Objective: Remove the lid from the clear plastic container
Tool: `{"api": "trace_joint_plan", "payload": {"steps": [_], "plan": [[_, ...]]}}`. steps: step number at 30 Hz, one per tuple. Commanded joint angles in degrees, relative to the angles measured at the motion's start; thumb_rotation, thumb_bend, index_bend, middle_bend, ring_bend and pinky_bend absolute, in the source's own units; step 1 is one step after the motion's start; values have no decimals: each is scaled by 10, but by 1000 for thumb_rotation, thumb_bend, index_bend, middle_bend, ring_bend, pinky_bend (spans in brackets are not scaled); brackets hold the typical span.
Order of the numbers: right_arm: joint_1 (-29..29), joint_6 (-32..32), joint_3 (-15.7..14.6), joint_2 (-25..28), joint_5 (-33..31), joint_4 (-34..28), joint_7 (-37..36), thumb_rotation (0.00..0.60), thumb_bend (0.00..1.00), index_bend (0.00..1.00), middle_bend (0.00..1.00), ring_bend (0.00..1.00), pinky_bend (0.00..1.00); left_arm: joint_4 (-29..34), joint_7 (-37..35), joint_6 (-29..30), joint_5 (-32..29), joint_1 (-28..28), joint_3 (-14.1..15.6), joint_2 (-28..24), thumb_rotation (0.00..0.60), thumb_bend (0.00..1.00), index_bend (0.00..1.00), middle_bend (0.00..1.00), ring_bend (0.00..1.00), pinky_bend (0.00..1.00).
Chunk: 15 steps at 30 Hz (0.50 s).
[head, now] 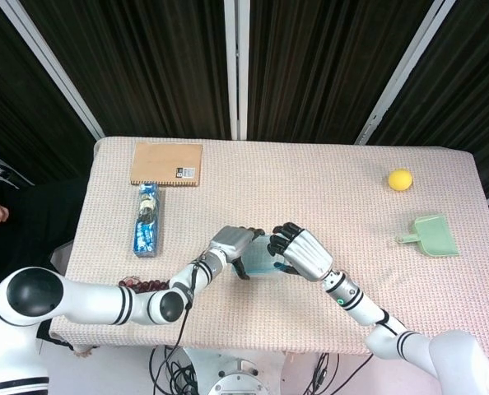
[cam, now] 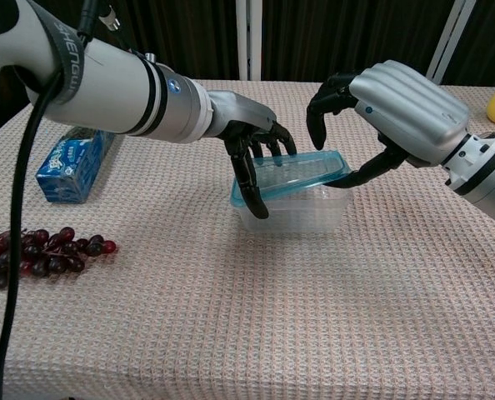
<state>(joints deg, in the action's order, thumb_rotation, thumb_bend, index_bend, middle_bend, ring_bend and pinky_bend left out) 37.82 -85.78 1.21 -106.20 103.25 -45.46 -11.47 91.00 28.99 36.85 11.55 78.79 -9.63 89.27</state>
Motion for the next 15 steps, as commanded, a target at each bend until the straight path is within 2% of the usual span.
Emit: {"api": "trace_joint_plan", "payload": {"steps": [1,3,8,12,15], "plan": [[0,-6,-6,-18,3,24,-12,600,691,602,535,363,422,-1,-17,-10,9,-1,2,-7,600,0,125,268,214,329],[2,-9,-8,-24,4,33,-16,600,690,616,535,362,424,-1,-23,-8,17,0,6,-9,600,0,104,245,175,292],[2,-17,-14,-37,7,49,-15,600,695,683,536,362,427,7,-38,-3,31,1,12,-16,600,0,16,119,12,109],[-1,-27,-13,-49,3,65,-18,600,732,733,549,362,427,13,-41,13,47,1,23,-20,600,0,0,45,0,58],[-4,-39,-13,-59,2,81,-21,600,745,781,563,364,428,19,-39,33,55,1,30,-23,600,0,0,32,0,47]]}}
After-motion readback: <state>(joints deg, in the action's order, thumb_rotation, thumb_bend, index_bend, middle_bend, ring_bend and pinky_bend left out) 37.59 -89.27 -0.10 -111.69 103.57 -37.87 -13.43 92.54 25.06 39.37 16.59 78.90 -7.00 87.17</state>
